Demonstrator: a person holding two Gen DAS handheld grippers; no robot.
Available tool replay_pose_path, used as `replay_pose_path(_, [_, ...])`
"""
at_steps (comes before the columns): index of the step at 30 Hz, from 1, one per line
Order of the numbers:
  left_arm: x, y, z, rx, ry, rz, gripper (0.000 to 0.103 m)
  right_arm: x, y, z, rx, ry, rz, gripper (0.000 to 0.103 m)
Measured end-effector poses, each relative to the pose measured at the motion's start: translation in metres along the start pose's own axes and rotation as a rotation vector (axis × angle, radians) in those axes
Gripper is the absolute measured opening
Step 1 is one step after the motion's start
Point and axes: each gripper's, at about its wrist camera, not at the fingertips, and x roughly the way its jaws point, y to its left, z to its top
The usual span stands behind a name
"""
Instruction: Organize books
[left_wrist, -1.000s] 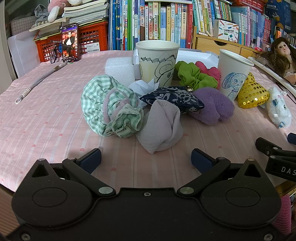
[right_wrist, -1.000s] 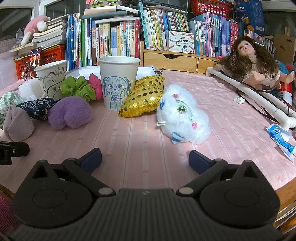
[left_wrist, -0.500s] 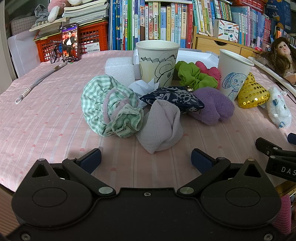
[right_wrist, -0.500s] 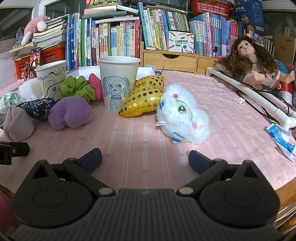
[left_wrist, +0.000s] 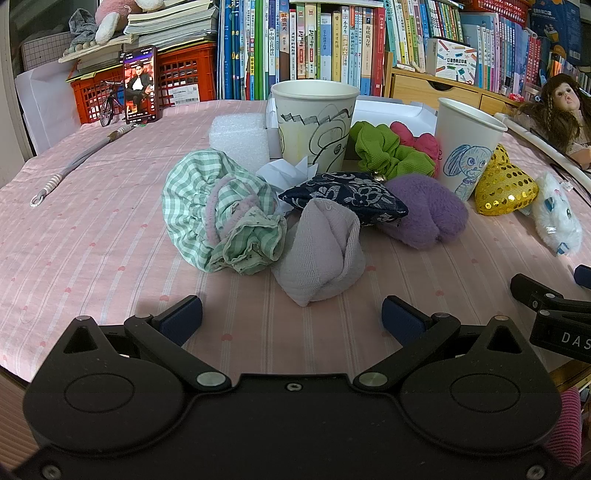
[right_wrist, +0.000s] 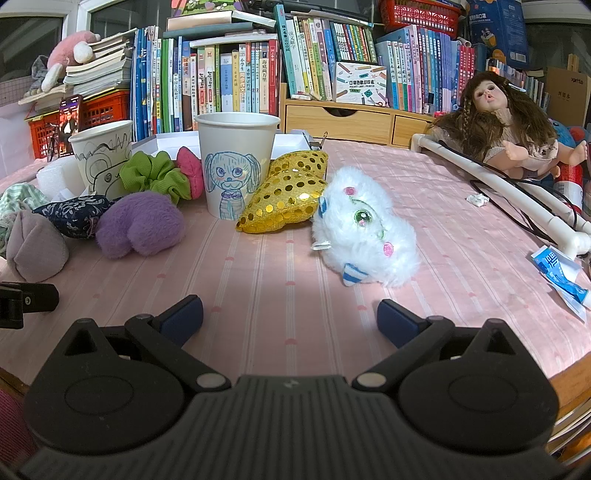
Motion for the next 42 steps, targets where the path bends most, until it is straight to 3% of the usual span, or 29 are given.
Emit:
replay_pose_path(26, [-0.0003, 0.0015, -0.0005, 0.009, -0.003, -0.008, 0.103, -0.0010, 0.0004, 0.0011, 0.001, -0.002, 0.000, 0.103])
replay_pose_path(42, [-0.0046, 0.0092, -0.0066, 0.001, -0.076, -0.037, 0.100, -0.0007, -0.0006, -0.0065, 0.004, -0.060, 0.012, 0.103])
